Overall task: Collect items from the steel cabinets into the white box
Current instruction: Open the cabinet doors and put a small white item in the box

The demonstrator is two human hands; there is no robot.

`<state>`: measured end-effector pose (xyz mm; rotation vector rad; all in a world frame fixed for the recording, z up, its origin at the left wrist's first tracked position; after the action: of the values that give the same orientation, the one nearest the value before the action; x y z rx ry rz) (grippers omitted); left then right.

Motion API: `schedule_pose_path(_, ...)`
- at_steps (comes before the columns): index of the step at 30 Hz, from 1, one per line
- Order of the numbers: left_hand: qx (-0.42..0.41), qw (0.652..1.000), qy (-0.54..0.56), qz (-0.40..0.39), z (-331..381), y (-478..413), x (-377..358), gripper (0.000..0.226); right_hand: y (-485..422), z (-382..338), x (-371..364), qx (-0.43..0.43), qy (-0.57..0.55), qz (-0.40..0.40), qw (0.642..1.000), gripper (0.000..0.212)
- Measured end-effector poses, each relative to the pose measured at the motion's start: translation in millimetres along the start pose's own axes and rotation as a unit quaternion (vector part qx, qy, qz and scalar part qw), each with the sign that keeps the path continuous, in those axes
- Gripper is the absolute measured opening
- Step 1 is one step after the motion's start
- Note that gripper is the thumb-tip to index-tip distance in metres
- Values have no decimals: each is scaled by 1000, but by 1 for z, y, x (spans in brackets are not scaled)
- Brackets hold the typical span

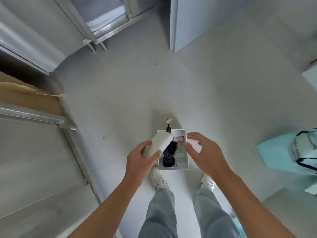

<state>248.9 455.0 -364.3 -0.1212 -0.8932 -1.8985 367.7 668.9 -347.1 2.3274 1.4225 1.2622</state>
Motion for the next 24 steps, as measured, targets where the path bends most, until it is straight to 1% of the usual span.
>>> schedule_pose_path(3,34,999,8,-31,-46,-37,-33,29,-24,51,-41,-44,-18,-5,999,38)
schedule_pose_path(7,58,996,-19,-62,-119,-85,-82,27,-65,125,-105,-76,-16,-25,997,40)
schedule_pose_path(11,67,994,-61,-67,-198,-133,-137,24,-105,210,-166,-98,-30,-36,994,37)
schedule_pose_path(15,120,989,-71,-54,-276,-164,-189,6,-122,291,-211,-139,-40,-39,989,39)
schedule_pose_path(18,164,985,-44,-40,-317,-172,-221,15,-127,327,-232,-147,-30,-51,987,38)
schedule_pose_path(22,160,983,-61,-61,-342,-174,-266,21,-144,355,-244,-147,-19,-56,987,39)
schedule_pose_path(24,149,981,-95,-76,-350,-176,-285,24,-155,363,-247,-148,-19,-54,987,40)
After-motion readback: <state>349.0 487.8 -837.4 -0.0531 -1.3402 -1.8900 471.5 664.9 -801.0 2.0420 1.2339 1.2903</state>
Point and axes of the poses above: each hand's wrist, its own y-axis away from the middle knuckle, its own x-axis out of the back of the hand, z = x × y, the point moved 10 cm from there along -y, towards the middle knuckle, and after that the axes turned 5 degrees about z, right-handed, at the moved point
